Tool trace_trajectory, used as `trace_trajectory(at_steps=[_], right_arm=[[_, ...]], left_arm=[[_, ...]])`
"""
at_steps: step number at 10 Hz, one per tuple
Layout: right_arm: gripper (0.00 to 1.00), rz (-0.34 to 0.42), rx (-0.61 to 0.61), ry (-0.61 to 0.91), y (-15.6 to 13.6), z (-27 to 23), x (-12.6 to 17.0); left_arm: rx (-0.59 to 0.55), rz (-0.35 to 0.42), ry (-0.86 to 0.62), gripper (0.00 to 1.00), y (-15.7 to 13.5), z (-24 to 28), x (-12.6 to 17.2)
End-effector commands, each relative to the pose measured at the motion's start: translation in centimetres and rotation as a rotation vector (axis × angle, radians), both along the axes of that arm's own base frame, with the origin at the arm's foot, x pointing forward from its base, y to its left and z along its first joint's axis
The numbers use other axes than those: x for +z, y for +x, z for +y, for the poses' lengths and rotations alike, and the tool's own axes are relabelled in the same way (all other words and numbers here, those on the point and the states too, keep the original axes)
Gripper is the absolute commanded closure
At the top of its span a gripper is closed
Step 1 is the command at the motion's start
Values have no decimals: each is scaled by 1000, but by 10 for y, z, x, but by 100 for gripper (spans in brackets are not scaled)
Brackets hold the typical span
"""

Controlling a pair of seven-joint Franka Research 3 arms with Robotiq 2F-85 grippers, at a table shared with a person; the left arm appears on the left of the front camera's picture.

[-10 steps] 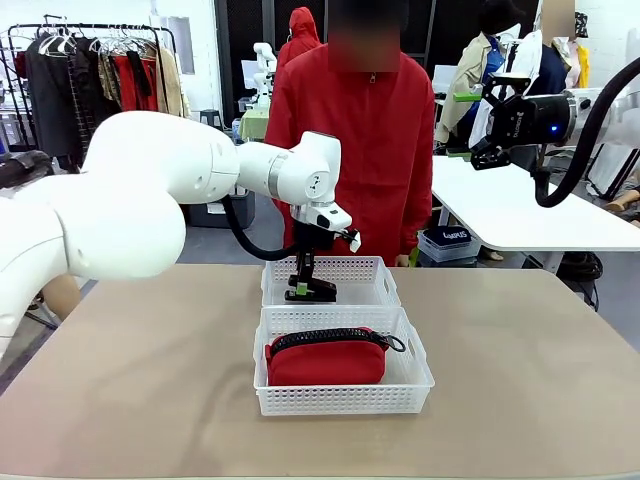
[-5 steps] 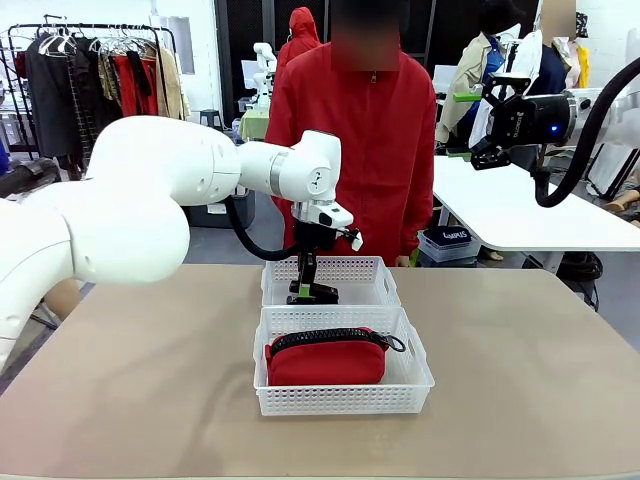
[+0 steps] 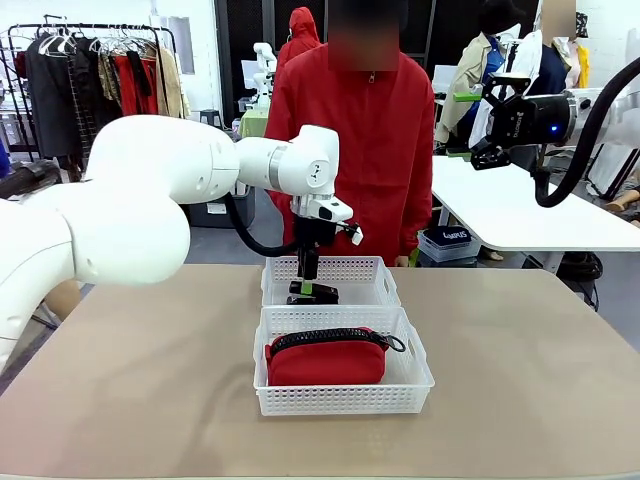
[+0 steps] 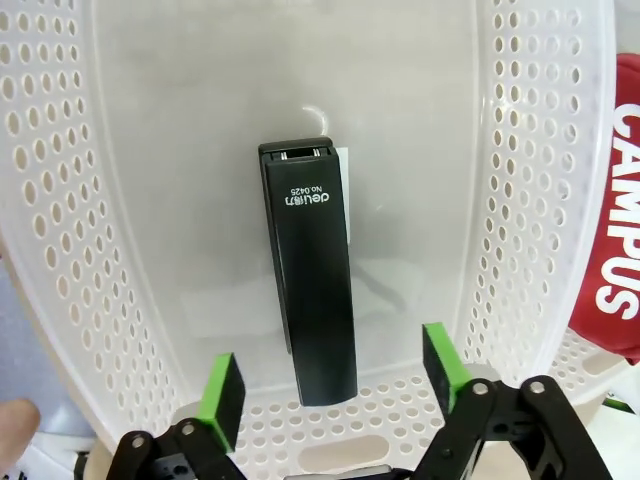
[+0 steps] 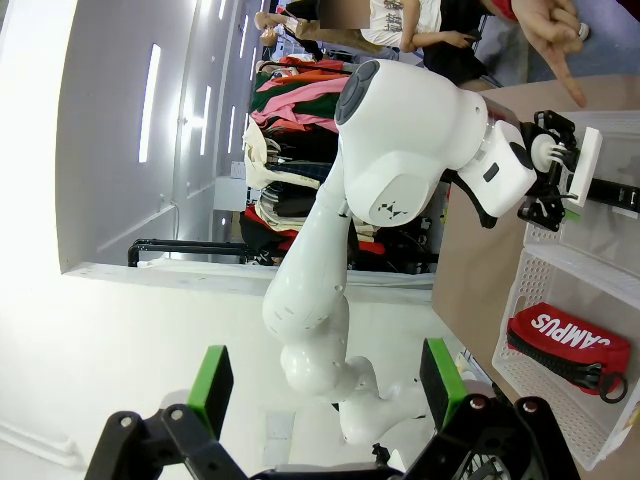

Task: Distribute items into two baskets.
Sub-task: Place the picked Stapler into the Organizing basket as instructed by the person.

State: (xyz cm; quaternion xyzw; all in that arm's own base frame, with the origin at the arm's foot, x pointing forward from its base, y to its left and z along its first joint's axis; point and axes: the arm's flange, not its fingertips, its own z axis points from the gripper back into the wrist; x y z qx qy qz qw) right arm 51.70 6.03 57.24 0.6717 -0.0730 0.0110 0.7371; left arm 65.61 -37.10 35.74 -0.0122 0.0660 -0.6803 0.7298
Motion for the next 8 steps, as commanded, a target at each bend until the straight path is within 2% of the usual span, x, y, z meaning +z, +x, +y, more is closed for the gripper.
trace_trajectory(at_steps=[1, 5, 8], right_arm=[[0, -4, -7, -2, 1, 1, 2], [0, -4, -7, -2, 1, 1, 2], [0, -4, -7, -2, 1, 1, 2]], left_arm=[[30, 9, -10, 0, 4, -1, 16], [58, -29, -33, 0, -3, 7, 53], [71, 11, -51, 0, -4, 9, 73]])
